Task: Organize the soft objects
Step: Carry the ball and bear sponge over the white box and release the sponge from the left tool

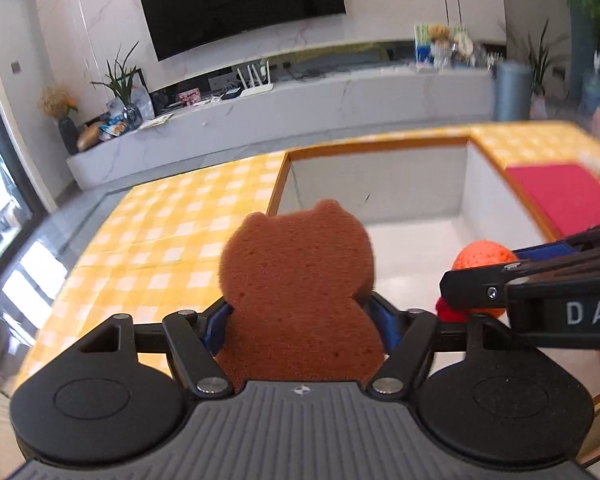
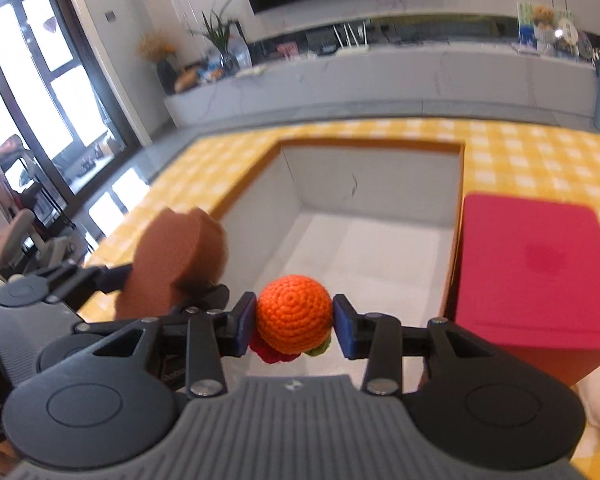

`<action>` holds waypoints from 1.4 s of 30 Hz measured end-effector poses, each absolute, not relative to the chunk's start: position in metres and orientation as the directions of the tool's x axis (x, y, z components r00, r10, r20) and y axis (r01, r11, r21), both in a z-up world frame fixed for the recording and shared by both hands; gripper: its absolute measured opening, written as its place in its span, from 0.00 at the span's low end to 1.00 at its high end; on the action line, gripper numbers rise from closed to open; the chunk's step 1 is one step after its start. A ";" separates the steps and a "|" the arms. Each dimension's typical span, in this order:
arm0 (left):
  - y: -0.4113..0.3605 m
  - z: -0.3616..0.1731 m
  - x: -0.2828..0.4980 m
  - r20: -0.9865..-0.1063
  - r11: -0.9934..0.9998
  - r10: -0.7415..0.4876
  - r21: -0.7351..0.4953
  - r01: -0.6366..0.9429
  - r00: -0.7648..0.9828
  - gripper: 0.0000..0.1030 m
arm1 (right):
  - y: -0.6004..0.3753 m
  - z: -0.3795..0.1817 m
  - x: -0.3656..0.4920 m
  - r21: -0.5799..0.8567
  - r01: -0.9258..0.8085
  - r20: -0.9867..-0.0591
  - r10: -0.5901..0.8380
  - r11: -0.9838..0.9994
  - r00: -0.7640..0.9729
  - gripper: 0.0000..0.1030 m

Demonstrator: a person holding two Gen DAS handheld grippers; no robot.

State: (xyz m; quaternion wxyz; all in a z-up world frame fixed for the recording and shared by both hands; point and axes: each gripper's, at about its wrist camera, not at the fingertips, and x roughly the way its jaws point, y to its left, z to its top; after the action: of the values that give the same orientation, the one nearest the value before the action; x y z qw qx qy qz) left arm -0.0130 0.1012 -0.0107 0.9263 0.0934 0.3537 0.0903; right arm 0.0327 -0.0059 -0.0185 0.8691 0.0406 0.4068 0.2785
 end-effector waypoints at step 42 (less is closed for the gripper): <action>0.155 0.030 -0.035 -0.545 0.983 0.094 -0.084 -0.166 0.833 1.00 | -0.005 -0.032 0.031 0.264 -0.462 -0.721 0.492 0.846 0.488 0.40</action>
State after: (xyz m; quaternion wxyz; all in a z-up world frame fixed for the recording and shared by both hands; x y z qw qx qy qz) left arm -0.0352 0.1550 0.0298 0.9552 -0.0641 0.2809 0.0678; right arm 0.0310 -0.0048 -0.0323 0.8625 0.0173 0.4235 0.2765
